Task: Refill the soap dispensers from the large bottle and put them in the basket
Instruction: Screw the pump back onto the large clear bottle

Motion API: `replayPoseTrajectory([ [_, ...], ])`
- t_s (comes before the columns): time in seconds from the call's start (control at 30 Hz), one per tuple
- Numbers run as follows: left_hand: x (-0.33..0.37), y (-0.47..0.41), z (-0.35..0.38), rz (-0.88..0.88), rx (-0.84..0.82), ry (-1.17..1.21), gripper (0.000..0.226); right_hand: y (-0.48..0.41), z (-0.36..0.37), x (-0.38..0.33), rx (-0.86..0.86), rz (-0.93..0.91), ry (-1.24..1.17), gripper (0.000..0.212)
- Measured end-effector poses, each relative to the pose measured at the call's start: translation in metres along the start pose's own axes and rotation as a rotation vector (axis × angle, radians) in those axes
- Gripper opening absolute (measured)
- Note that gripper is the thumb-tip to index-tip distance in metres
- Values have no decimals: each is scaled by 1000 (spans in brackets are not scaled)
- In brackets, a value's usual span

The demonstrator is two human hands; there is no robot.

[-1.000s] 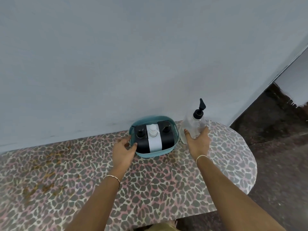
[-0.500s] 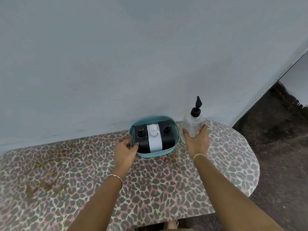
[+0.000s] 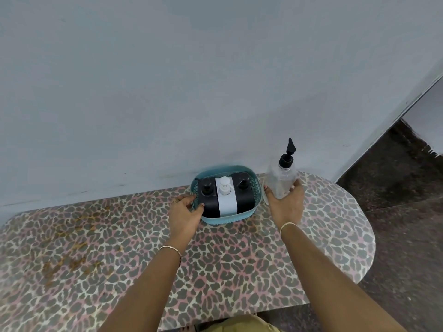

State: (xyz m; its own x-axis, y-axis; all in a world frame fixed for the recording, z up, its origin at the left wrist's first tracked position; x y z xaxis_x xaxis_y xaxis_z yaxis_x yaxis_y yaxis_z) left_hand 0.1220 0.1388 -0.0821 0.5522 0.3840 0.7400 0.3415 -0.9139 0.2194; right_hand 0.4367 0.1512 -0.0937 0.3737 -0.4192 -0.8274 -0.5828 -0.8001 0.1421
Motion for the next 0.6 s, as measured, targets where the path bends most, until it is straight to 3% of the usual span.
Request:
replayPoseTrajectory([
  [0.13, -1, 1, 0, -11, -8, 7, 44, 14, -4, 11, 38, 43, -3, 87],
  [0.3, 3, 5, -5, 12, 20, 15, 51, 42, -7, 13, 67, 35, 23, 62],
  [0.47, 9, 4, -8, 41, 12, -8, 50, 58, 9, -9, -58, -166, 56, 44],
  [0.6, 12, 0, -3, 57, -51, -72, 51, 57, 31, -29, -192, -302, 173, 48],
])
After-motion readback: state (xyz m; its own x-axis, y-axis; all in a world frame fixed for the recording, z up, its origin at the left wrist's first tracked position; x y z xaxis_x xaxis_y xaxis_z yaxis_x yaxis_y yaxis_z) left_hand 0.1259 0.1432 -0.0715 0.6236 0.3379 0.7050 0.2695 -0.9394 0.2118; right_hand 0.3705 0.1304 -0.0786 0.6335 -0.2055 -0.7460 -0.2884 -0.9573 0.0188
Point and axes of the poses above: each hand's wrist, its own y-axis away from the middle knuckle, its own z-axis out of the palm, x = y × z, the point moved 8 cm from there along -y, towards the middle knuckle
